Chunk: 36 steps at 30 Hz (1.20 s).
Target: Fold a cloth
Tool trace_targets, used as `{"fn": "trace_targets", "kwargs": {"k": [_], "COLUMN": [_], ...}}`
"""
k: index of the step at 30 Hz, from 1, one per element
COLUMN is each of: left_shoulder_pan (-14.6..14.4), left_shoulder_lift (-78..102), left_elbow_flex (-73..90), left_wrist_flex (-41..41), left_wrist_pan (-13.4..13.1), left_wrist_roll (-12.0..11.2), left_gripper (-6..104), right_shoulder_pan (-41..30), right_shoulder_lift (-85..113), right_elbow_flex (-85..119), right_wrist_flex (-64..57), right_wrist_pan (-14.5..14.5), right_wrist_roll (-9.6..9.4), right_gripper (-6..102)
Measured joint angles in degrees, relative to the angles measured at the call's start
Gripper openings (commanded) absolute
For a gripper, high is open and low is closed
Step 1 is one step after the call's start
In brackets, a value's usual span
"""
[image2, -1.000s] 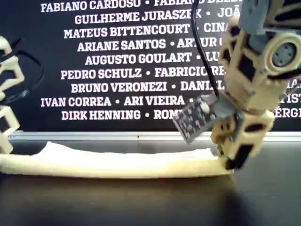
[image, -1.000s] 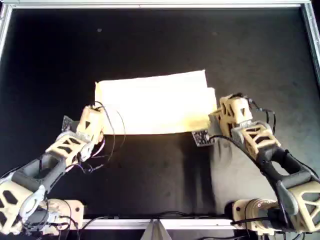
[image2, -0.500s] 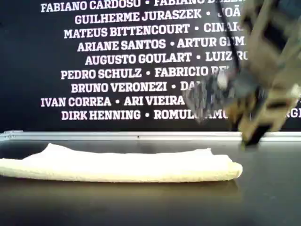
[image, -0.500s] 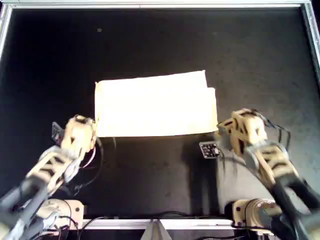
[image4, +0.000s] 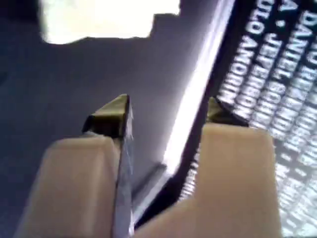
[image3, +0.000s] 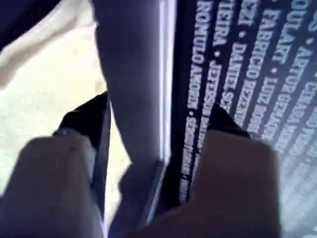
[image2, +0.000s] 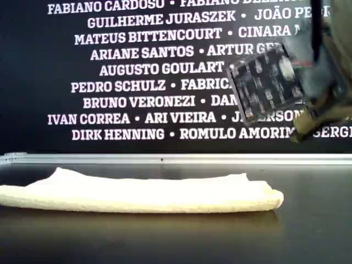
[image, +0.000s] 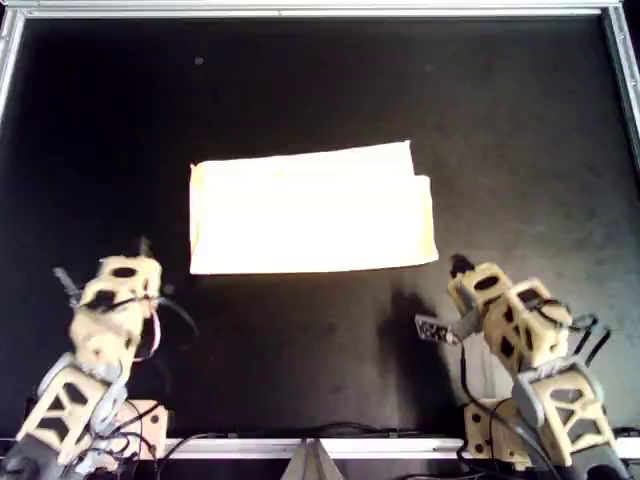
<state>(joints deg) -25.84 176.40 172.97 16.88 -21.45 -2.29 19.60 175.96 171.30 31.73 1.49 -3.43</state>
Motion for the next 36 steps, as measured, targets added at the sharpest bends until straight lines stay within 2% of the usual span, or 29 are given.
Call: {"fn": "trace_targets", "kwargs": {"k": [1,2,7,13,17,21,27,31,33,36], "left_shoulder_pan": [0.00,0.00,0.00,0.00,0.00,0.00,0.00,0.00,0.00,0.00], "left_shoulder_lift": [0.18,0.44,1.05,1.05,1.05,1.05,1.05,1.05,1.05,1.05], "left_elbow_flex": [0.09,0.09,0.09,0.09,0.09,0.09,0.09,0.09,0.09,0.09], "left_wrist_flex": [0.09,0.09,0.09,0.09,0.09,0.09,0.09,0.09,0.09,0.09], "left_wrist_pan": [-0.18,-0.44,-0.70,-0.70,-0.70,-0.70,-0.62,-0.62,-0.62,-0.62], "left_wrist_roll": [0.00,0.00,0.00,0.00,0.00,0.00,0.00,0.00,0.00,0.00], "left_gripper": [70,70,70,70,69,69,69,69,69,69], "right_shoulder_pan": [0.00,0.00,0.26,0.18,0.18,0.18,0.18,0.09,0.00,-0.18], "right_shoulder_lift": [0.44,0.35,0.53,0.53,-2.55,-17.23,-51.68,-69.70,-74.88,-79.72], "right_elbow_flex": [1.05,1.41,1.76,1.76,-0.26,-6.15,-25.93,-36.04,-39.37,-43.51], "right_wrist_flex": [0.00,0.00,0.00,0.00,0.00,0.00,0.00,0.00,0.00,0.00], "right_wrist_pan": [-0.18,0.09,-0.44,-0.26,-0.26,-0.26,-0.26,-0.26,-0.79,-3.60], "right_wrist_roll": [0.53,-0.09,-0.35,-0.09,-0.09,0.00,0.00,0.88,2.37,4.75], "right_gripper": [60,60,61,72,75,76,76,76,76,76]}}
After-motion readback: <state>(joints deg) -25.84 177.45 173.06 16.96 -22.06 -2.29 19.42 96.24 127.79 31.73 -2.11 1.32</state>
